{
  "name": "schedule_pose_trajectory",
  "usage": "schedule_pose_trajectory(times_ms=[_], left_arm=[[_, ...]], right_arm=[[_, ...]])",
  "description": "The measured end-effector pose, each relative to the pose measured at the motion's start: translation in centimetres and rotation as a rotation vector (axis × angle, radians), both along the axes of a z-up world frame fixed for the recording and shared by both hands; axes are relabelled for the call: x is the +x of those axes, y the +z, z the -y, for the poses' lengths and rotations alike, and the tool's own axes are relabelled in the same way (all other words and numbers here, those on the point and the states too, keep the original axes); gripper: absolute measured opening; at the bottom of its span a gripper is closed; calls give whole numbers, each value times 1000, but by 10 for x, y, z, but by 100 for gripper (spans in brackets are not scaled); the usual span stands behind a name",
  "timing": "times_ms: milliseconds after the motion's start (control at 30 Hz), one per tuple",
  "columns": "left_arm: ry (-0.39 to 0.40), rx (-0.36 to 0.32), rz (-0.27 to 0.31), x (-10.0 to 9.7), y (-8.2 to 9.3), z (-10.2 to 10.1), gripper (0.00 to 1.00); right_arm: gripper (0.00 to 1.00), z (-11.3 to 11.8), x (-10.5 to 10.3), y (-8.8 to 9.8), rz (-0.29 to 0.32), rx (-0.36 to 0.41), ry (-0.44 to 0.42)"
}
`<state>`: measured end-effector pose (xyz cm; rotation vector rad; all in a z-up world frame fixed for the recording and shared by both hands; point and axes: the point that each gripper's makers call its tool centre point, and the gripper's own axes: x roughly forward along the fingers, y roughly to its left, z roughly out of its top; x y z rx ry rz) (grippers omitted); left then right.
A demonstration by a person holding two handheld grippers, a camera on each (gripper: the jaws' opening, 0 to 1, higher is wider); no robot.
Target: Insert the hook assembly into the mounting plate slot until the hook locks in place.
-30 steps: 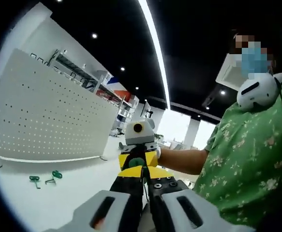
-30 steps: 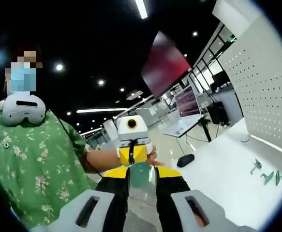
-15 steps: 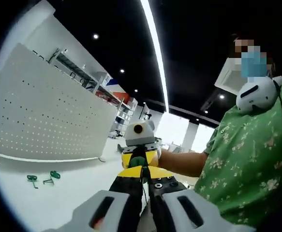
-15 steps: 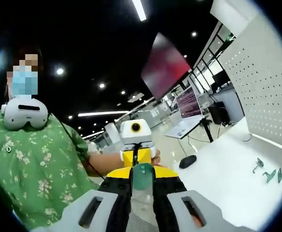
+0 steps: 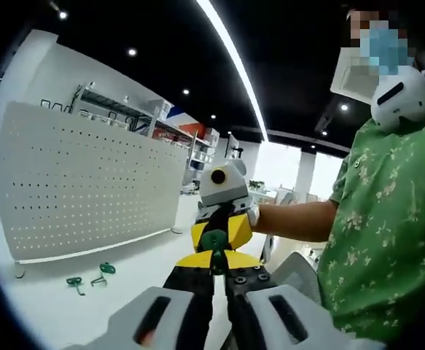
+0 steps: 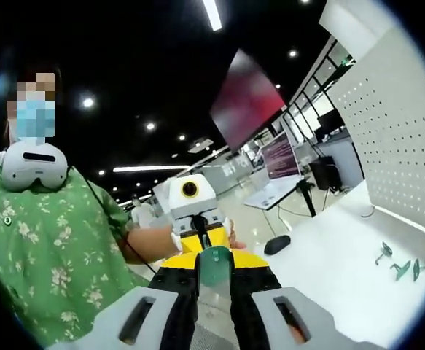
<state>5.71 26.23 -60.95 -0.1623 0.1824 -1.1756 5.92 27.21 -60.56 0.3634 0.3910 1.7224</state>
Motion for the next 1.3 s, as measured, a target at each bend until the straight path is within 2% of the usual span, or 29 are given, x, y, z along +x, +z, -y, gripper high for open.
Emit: schedule_pose_trajectory(times_ms=[267, 600, 833, 900, 967, 1100, 1300], left_arm=[[11, 14, -5, 2, -2, 2, 4], [43, 65, 6, 2, -10, 2, 3], [69, 82, 13, 4, -10, 1, 3], [70, 92, 14, 4, -12, 2, 3], [70, 98, 13, 4, -13, 3, 3], [87, 102, 10, 6, -14, 2, 3], [133, 133, 2, 12, -18, -4, 3]], right_arm=[[14, 0, -1, 0, 29, -9, -3], [15, -1, -1, -7, 63, -49, -11], [16, -1, 3, -7, 47, -41, -29], [19, -2, 3, -8, 43, -42, -34], [28, -2, 6, -8, 38, -41, -55], [29, -2, 7, -9, 38, -42, -62], [36, 0, 11, -8, 42, -40, -87]])
